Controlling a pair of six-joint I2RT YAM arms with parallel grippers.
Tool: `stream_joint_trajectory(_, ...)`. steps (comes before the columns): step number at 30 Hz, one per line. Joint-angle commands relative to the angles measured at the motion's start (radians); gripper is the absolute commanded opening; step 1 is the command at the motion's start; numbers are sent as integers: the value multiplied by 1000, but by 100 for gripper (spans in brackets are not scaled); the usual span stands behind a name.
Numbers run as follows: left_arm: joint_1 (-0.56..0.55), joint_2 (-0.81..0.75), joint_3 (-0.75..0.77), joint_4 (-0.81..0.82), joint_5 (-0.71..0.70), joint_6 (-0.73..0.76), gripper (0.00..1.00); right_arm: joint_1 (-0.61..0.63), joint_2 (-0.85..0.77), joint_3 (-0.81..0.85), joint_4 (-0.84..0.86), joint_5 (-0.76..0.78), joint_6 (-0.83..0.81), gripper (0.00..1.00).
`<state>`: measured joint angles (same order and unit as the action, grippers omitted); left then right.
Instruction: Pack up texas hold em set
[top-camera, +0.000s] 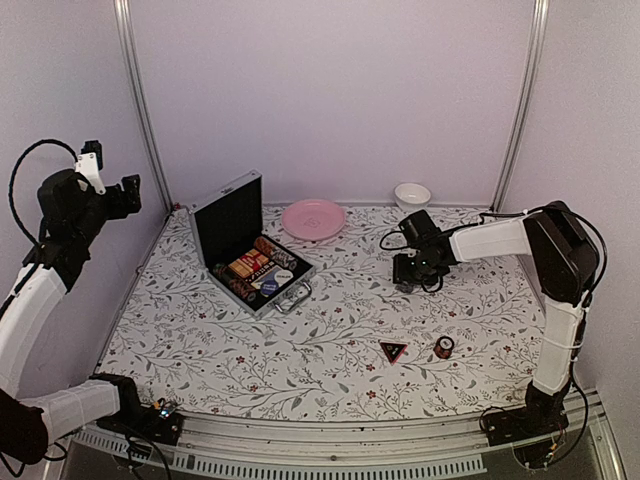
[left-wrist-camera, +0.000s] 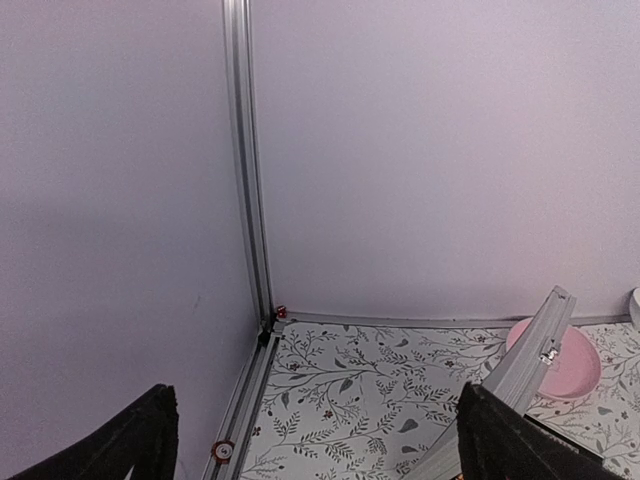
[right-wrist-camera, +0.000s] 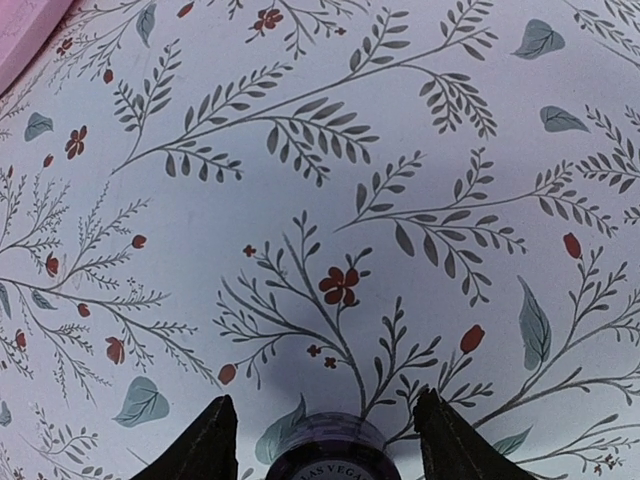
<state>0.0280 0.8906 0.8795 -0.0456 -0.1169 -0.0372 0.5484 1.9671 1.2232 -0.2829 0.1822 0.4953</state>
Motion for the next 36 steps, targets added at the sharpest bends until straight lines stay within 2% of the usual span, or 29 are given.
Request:
stream_joint_trajectory(1, -6, 4, -11, 15, 3, 7, 97, -3, 18, -5, -12, 7, 15, 59)
stream_joint_trajectory(9, -7, 1, -10, 15, 6, 6, 97, -3, 14, -5, -15, -1, 17, 47)
stream_joint_trajectory(21, -6, -1, -10, 15, 15, 3, 97, -2, 18, -28, -19, -13, 20, 43)
stream_joint_trajectory(30, -7, -1, -8, 13, 19, 1, 97, 0, 16, -33, -21, -18, 21, 28)
stream_joint_trajectory(36, -5, -2, -8, 13, 19, 2, 97, 6, -59, -29, 1, -49, 28, 21)
